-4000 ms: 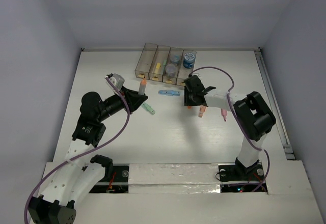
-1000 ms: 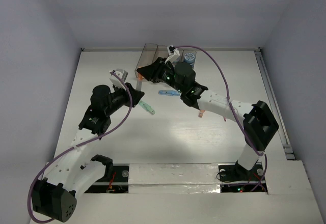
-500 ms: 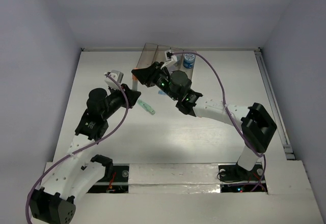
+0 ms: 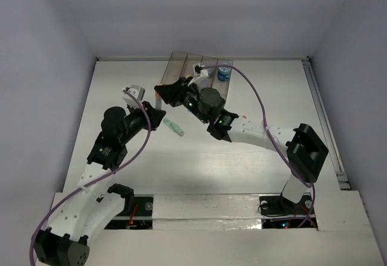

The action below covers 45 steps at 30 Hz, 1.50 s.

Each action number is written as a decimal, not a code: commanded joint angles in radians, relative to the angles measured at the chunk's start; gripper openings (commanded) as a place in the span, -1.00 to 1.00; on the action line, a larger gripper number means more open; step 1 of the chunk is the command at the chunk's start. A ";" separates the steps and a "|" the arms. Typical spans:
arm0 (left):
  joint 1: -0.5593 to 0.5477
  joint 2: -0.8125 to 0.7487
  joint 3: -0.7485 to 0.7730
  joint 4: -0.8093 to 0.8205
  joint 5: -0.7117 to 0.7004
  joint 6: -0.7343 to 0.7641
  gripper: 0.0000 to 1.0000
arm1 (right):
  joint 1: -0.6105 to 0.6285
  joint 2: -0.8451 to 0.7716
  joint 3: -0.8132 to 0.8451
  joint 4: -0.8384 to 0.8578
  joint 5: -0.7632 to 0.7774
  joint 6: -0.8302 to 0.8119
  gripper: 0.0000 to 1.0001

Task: Sort the stationery into containers
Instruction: Close the pen cap on the pen.

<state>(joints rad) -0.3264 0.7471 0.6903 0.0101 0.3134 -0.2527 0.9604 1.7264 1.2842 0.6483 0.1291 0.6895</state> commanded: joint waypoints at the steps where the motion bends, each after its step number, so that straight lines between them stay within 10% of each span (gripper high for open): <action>1: 0.000 -0.026 0.021 0.114 -0.028 0.000 -1.00 | 0.060 -0.028 0.010 -0.139 -0.014 -0.071 -0.99; 14: 0.000 -0.029 0.028 0.100 -0.079 0.004 -1.00 | 0.078 -0.045 0.052 -0.297 0.034 -0.131 -1.00; 45: 0.098 -0.156 0.031 0.119 -0.050 -0.007 -1.00 | 0.199 -0.004 -0.332 -0.026 -0.163 0.070 -1.00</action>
<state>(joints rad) -0.2863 0.6327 0.6769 -0.2588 0.4286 -0.2279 1.0370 1.6714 1.0412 0.8200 0.1368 0.7410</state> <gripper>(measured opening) 0.156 0.336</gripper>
